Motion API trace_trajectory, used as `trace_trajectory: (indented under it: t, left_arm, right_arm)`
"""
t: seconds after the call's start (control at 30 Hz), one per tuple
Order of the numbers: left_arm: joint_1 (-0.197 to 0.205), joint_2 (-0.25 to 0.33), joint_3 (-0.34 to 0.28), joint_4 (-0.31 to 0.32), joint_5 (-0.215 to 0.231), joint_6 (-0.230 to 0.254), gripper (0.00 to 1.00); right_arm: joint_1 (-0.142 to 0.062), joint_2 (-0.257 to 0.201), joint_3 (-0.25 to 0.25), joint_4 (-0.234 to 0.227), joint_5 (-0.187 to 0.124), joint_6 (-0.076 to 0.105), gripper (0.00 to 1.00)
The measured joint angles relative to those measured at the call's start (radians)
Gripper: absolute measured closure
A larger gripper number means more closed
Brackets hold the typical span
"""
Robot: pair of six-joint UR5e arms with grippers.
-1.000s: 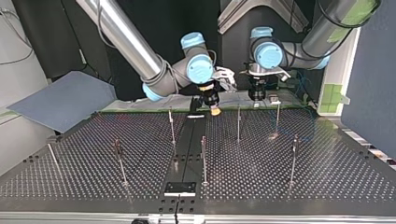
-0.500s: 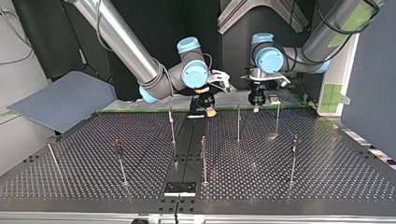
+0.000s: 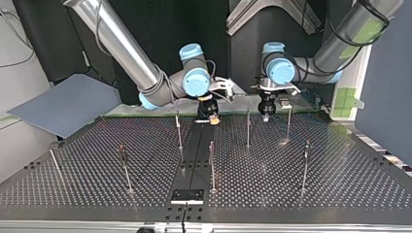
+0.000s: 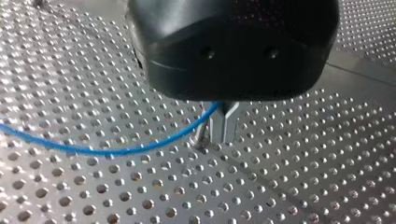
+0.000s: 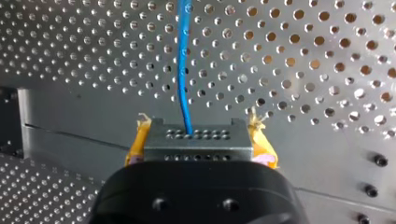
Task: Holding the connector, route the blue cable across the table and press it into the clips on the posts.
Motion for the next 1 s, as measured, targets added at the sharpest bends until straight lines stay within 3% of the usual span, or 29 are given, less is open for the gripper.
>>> trace_trajectory:
  t: [0.2, 0.73, 0.77, 0.8, 0.83, 0.87, 0.9, 0.93, 1.0]
  left_arm:
    - [0.009, -0.022, 0.051, -0.032, 0.004, -0.008, 1.00]
    - [0.035, -0.023, 0.169, -0.057, 0.024, -0.017, 1.00]
    - [0.035, -0.023, 0.171, -0.057, 0.024, -0.017, 0.61]
    - [0.035, -0.023, 0.172, -0.058, 0.023, -0.015, 0.61]
    - [0.034, -0.023, 0.173, -0.060, 0.023, -0.013, 0.36]
    - [0.034, -0.023, 0.173, -0.064, 0.022, -0.009, 0.18]
    - [0.033, -0.023, 0.173, -0.070, 0.020, -0.004, 0.18]
    - [0.033, -0.023, 0.173, -0.076, 0.020, 0.000, 0.00]
    - [0.031, -0.023, 0.173, -0.092, 0.021, 0.008, 0.00]
  right_arm:
    - [-0.017, 0.000, -0.001, -0.016, -0.005, 0.008, 1.00]
    - [-0.057, 0.000, -0.025, -0.024, -0.033, 0.007, 1.00]
    - [-0.058, 0.000, -0.026, -0.024, -0.034, 0.007, 1.00]
    - [-0.058, 0.000, -0.027, -0.024, -0.034, 0.007, 1.00]
    - [-0.059, 0.000, -0.027, -0.024, -0.035, 0.007, 1.00]
    - [-0.059, 0.000, -0.027, -0.024, -0.035, 0.008, 1.00]
    - [-0.059, 0.000, -0.027, -0.024, -0.035, 0.008, 1.00]
    - [-0.060, 0.000, -0.027, -0.024, -0.036, 0.008, 1.00]
    - [-0.060, 0.000, -0.027, -0.024, -0.036, 0.009, 1.00]
